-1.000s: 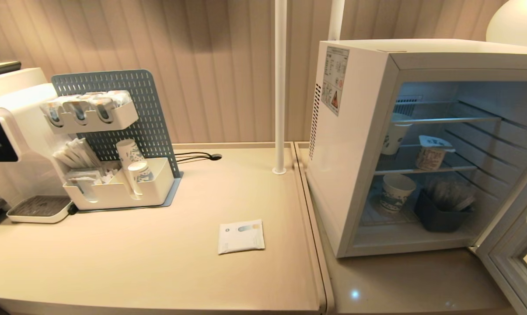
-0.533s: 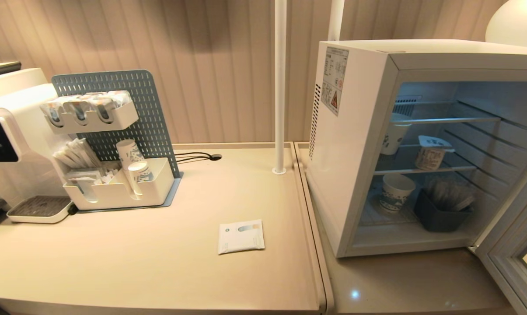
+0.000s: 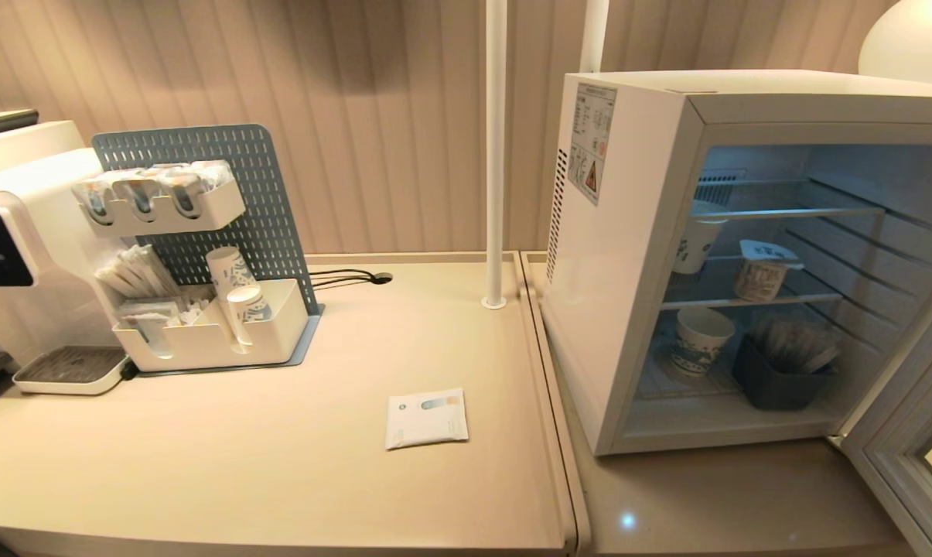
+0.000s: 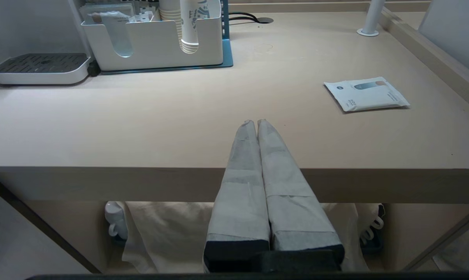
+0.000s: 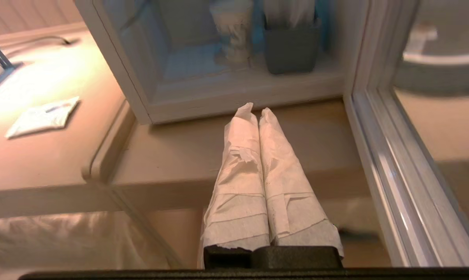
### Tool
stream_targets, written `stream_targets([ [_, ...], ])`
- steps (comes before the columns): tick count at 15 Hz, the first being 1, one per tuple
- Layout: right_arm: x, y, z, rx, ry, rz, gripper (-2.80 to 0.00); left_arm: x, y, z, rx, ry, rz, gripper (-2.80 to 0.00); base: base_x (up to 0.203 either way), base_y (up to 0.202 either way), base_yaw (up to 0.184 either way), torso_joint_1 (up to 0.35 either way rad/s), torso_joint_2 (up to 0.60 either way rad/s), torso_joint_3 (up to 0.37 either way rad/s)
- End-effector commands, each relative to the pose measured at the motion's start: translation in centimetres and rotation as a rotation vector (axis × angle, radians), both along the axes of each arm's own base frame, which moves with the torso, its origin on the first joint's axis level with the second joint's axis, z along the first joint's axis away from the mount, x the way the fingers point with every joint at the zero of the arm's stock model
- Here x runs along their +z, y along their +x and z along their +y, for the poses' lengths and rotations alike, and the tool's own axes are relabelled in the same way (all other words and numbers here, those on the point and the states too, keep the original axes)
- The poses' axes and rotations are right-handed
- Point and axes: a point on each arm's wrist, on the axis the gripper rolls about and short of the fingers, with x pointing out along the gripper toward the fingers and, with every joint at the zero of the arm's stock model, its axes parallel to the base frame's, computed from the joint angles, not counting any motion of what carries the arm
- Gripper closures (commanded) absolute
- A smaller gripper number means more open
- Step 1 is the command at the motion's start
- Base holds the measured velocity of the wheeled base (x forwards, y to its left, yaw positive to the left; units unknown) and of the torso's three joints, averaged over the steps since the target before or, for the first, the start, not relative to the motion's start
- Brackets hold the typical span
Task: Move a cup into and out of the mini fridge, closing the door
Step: Close the freezer door
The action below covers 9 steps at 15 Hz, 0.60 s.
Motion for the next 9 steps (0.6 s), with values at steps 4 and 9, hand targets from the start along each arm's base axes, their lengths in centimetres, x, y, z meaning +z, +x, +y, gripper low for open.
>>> stream_targets([
  [4, -0.71, 0.34, 0.03, 0.015, -0.021, -0.054, 0.00, 0.00, 0.01, 0.00, 0.000, 0.000, 0.002, 0.00, 0.000, 0.000, 0.000, 0.000, 0.00, 0.000],
  [9, -0.83, 0.34, -0.03, -0.013, 0.051, -0.042, 0.00, -0.04, -0.13, 0.00, 0.000, 0.000, -0.018, 0.00, 0.000, 0.000, 0.000, 0.000, 0.00, 0.000],
])
